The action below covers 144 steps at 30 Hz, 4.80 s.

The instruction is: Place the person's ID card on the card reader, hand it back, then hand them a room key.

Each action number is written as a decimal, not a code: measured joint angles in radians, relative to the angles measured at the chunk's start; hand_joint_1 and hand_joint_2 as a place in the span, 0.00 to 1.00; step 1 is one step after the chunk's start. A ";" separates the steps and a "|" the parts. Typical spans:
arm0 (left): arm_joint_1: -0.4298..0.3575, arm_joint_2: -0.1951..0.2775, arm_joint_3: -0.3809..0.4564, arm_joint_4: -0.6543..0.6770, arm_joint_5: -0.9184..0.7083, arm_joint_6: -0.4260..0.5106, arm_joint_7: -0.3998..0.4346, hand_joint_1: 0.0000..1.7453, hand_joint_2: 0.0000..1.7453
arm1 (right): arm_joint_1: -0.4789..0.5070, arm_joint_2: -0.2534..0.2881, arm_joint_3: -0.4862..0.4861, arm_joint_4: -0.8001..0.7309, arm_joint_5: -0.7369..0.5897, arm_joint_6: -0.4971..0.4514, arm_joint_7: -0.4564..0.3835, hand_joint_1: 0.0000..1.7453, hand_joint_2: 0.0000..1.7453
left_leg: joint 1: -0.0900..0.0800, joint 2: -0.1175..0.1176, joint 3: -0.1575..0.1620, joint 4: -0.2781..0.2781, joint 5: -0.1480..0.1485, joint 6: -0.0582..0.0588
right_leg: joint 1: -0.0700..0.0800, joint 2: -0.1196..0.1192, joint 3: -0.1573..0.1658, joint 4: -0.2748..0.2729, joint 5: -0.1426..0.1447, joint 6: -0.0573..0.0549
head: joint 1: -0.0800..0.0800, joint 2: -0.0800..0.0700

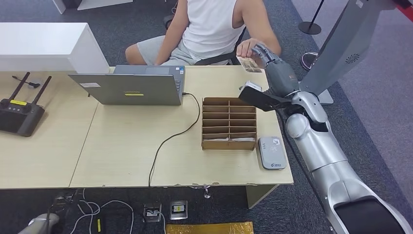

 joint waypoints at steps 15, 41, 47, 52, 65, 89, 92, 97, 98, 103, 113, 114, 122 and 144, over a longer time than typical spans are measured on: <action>0.000 0.000 0.012 0.000 -0.016 0.002 0.003 0.00 0.00 | 0.024 -0.035 -0.018 0.004 0.148 -0.218 0.045 0.00 1.00 | 0.000 0.000 0.000 0.000 0.000 0.000 | 0.000 0.000 0.000 0.000 0.000 0.000 | 0.000 0.000; 0.003 -0.002 0.037 0.000 -0.025 0.016 0.007 0.00 0.00 | 0.007 -0.046 -0.038 0.093 0.204 -0.309 0.041 1.00 1.00 | 0.000 0.000 -0.001 0.000 0.000 0.000 | 0.000 0.000 -0.001 0.000 0.000 0.000 | 0.000 0.000; 0.003 -0.011 0.040 0.000 -0.029 0.013 0.007 0.00 0.00 | 0.008 -0.046 -0.040 0.095 0.185 -0.259 0.045 1.00 1.00 | 0.000 0.000 -0.001 0.000 0.000 0.000 | 0.000 0.000 -0.001 0.000 0.000 0.000 | 0.000 0.000; 0.003 -0.014 0.042 0.000 -0.030 0.010 0.007 0.00 0.00 | 0.008 -0.046 -0.040 0.095 0.177 -0.241 0.044 1.00 1.00 | 0.000 0.000 -0.001 0.000 0.000 0.000 | 0.000 0.000 -0.001 0.000 0.000 0.000 | 0.000 0.000; 0.002 -0.014 0.043 0.000 -0.036 -0.002 0.007 0.00 0.00 | 0.007 -0.044 -0.038 0.108 0.158 -0.238 0.008 1.00 1.00 | 0.000 0.000 -0.002 0.000 0.000 0.000 | 0.000 0.000 -0.001 0.000 0.000 0.000 | 0.000 0.000; 0.051 0.021 0.096 0.002 -0.016 0.053 -0.031 0.00 0.00 | -0.040 -0.283 -0.090 0.105 0.100 0.280 0.015 1.00 1.00 | 0.000 0.000 -0.002 0.000 -0.001 0.000 | 0.000 -0.001 -0.001 0.000 0.000 0.000 | 0.000 0.000; 0.058 0.021 0.108 0.002 -0.008 0.079 -0.031 0.00 0.00 | -0.009 -0.314 -0.103 0.065 0.115 0.324 0.033 1.00 1.00 | 0.000 0.000 -0.002 0.000 -0.001 0.000 | -0.001 0.000 -0.001 0.000 0.000 0.000 | 0.000 0.000; 0.066 0.014 0.131 0.002 0.007 0.116 -0.031 0.00 0.00 | 0.047 -0.351 -0.124 -0.002 0.133 0.384 0.049 1.00 1.00 | -0.001 0.000 -0.002 0.000 -0.001 0.000 | -0.001 0.000 -0.001 -0.001 0.000 0.000 | 0.000 0.000; 0.067 0.012 0.137 0.002 0.008 0.119 -0.031 0.00 0.00 | 0.058 -0.356 -0.126 -0.014 0.134 0.389 0.051 1.00 1.00 | -0.001 0.000 -0.002 0.000 -0.001 0.000 | -0.001 0.000 -0.002 -0.001 0.000 0.000 | 0.000 0.000; 0.069 0.005 0.159 0.002 0.016 0.130 -0.031 0.00 0.00 | 0.094 -0.375 -0.134 -0.064 0.133 0.418 0.070 1.00 1.00 | 0.000 0.000 -0.002 0.000 -0.001 0.000 | -0.001 0.000 -0.001 -0.001 0.000 0.000 | 0.000 0.000; 0.285 -0.032 0.195 0.005 0.049 0.178 -0.270 0.00 0.00 | 0.388 -0.433 -0.198 -0.198 0.080 0.405 0.166 1.00 1.00 | -0.001 0.010 0.001 0.000 -0.010 0.001 | -0.001 0.009 -0.001 -0.002 -0.004 0.000 | 0.000 0.000; 0.299 -0.038 0.199 0.006 0.053 0.180 -0.274 0.00 0.00 | 0.403 -0.431 -0.200 -0.205 0.081 0.396 0.165 1.00 1.00 | -0.001 0.011 0.001 0.000 -0.010 0.001 | -0.001 0.010 -0.001 -0.002 -0.004 0.000 | 0.000 0.000; 0.323 -0.069 0.209 0.008 0.020 0.154 -0.276 0.00 0.00 | 0.469 -0.386 -0.197 -0.220 0.103 0.322 0.166 1.00 1.00 | 0.000 0.001 0.001 0.000 -0.008 0.002 | 0.000 -0.001 0.002 -0.002 -0.005 0.000 | 0.000 0.000; 0.332 -0.100 0.208 0.008 -0.027 0.136 -0.276 0.00 0.00 | 0.483 -0.325 -0.197 -0.227 0.146 0.244 0.158 1.00 1.00 | -0.001 0.001 0.001 0.000 -0.008 0.002 | -0.001 -0.001 0.003 -0.002 -0.005 0.000 | 0.000 0.000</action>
